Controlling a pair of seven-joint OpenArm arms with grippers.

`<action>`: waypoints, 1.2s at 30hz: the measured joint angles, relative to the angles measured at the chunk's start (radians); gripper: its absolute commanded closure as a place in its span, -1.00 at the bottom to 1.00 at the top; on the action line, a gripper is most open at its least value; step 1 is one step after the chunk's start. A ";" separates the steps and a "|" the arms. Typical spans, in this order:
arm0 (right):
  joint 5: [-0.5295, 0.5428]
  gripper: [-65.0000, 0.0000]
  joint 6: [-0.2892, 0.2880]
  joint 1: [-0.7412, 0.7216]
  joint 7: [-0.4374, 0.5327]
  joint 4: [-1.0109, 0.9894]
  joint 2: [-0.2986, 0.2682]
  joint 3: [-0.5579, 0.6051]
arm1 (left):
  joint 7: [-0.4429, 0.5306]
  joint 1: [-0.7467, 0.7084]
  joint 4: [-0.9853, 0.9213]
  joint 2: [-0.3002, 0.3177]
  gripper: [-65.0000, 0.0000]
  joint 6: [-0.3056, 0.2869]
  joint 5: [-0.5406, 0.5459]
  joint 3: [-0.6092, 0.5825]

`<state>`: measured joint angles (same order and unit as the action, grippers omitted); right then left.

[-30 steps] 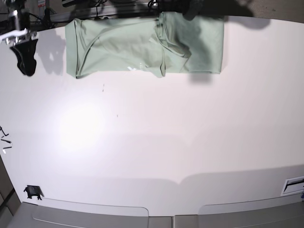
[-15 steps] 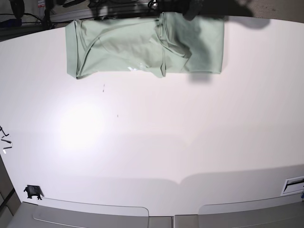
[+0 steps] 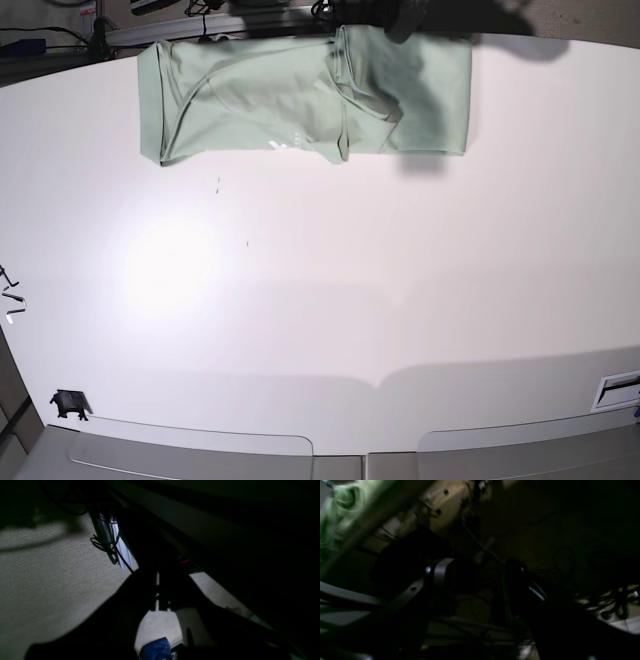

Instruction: Fold the T-shirt properly

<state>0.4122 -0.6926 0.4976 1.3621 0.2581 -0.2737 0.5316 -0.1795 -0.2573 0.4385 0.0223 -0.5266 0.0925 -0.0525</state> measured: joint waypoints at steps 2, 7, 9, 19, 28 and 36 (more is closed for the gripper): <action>0.008 0.07 0.000 -0.052 0.007 -0.049 0.014 0.000 | 0.000 0.000 0.000 0.000 1.00 0.000 0.000 0.000; 0.009 0.07 0.000 -0.110 0.007 -0.074 0.060 0.000 | -0.001 0.000 0.000 0.000 1.00 0.000 0.000 0.000; 0.007 0.07 0.000 -0.109 0.005 -0.075 0.085 0.000 | 0.000 0.000 0.000 0.000 1.00 0.000 0.000 0.000; 0.008 0.07 0.000 -0.074 0.006 -0.080 0.163 0.000 | -0.001 0.000 0.000 0.000 1.00 0.000 0.000 0.000; 0.496 0.07 0.432 -0.085 -0.706 -0.077 0.165 -0.003 | 0.000 0.000 0.000 0.000 1.00 0.000 0.000 0.000; 0.637 0.07 0.537 -0.090 -0.919 -0.077 0.166 -0.003 | -0.001 0.000 0.000 0.000 1.00 0.000 0.000 0.000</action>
<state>1.0489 -0.1558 0.4072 0.4431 0.1814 -0.1081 0.5285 -0.1802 -0.2573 0.4385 0.0219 -0.5270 0.0925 -0.0525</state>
